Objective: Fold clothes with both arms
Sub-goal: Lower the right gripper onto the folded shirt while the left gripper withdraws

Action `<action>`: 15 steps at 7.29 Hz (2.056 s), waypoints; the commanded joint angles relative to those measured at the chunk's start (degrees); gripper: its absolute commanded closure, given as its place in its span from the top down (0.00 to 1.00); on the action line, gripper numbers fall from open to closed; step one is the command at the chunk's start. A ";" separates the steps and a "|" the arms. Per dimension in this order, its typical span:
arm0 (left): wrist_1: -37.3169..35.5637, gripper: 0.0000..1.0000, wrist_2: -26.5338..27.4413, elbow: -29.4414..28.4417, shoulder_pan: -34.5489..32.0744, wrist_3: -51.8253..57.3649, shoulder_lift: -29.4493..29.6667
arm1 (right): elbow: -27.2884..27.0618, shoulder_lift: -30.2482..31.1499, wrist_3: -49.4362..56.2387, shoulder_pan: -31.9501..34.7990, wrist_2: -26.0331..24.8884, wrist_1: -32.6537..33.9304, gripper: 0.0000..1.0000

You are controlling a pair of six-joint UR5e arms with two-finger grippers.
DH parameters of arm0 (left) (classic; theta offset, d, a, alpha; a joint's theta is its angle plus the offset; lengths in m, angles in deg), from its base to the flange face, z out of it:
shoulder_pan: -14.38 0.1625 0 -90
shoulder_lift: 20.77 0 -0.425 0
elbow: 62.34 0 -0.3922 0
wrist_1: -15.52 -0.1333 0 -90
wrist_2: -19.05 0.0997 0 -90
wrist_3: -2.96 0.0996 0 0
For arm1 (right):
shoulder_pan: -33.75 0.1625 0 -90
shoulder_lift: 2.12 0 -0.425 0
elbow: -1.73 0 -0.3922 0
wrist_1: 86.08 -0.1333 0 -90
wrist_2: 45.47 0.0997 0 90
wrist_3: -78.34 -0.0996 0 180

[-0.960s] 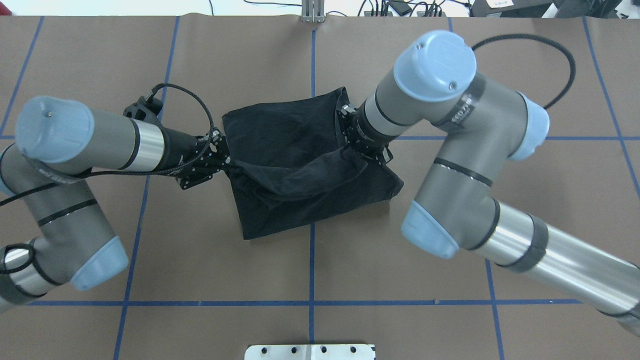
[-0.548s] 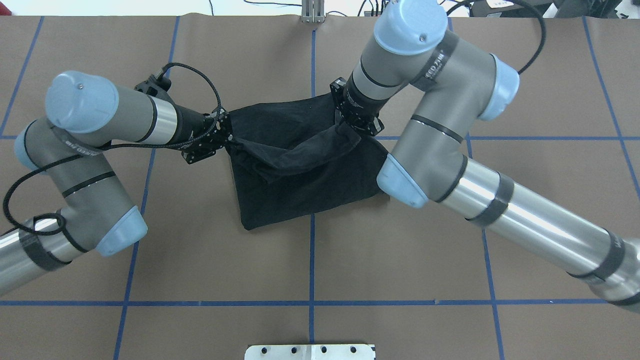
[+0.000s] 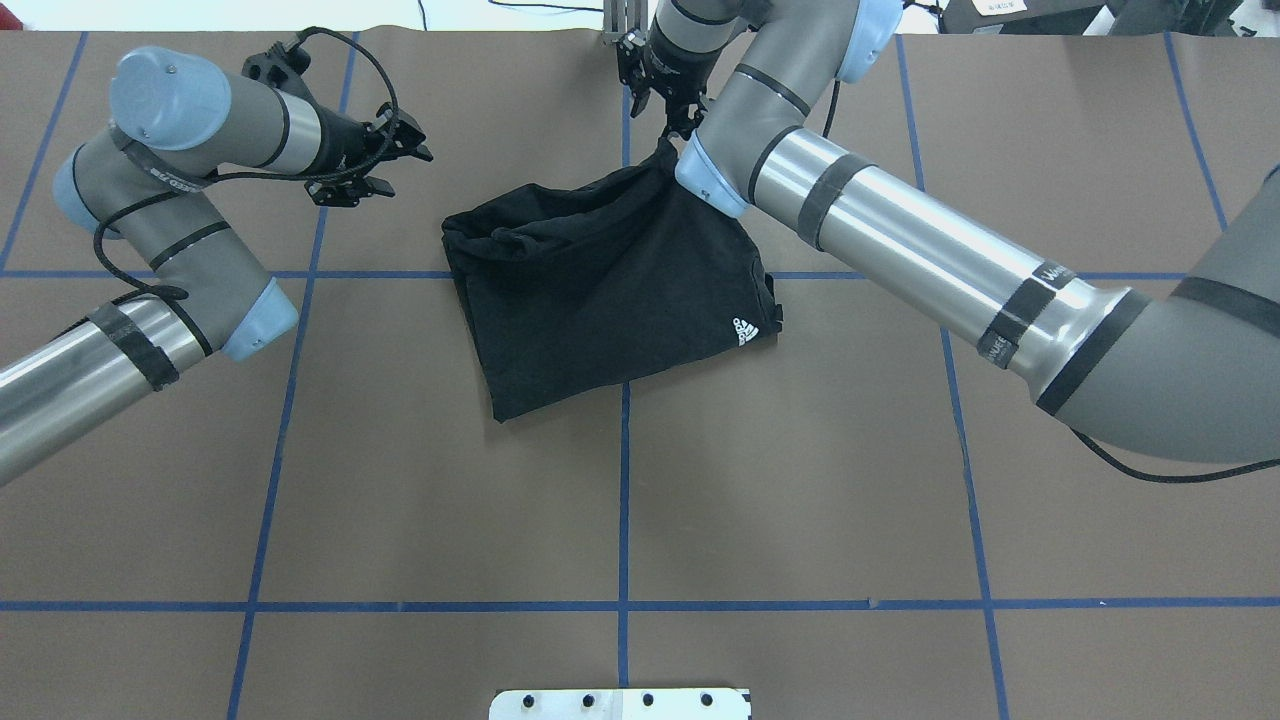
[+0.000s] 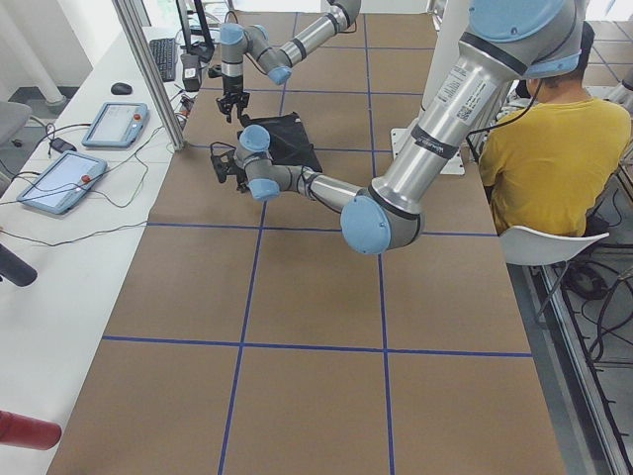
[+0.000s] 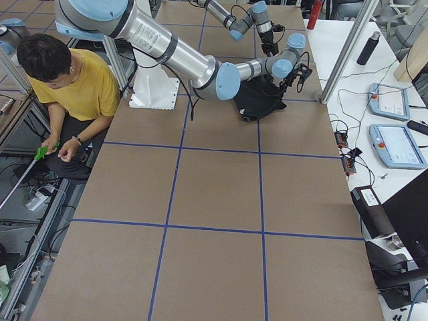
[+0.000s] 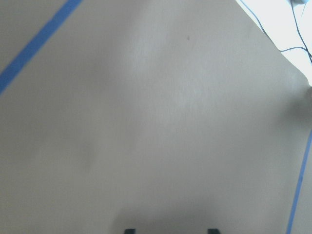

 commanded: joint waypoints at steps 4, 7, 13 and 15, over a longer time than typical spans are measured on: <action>0.86 1.00 -0.80 1.48 -0.91 0.95 -0.03 | -1.82 -0.69 1.92 -1.64 2.32 -0.29 1.00; 0.24 1.00 -5.28 3.78 -3.89 4.19 -0.47 | -23.80 11.57 -3.88 -8.14 -2.50 3.80 0.01; 0.24 1.00 -7.23 3.78 -6.89 8.51 -3.19 | -29.03 16.56 6.72 -15.04 -12.09 5.25 0.00; 0.24 1.00 -6.96 4.13 -6.80 8.43 -3.81 | -12.48 3.61 6.74 -12.93 -12.01 5.16 0.00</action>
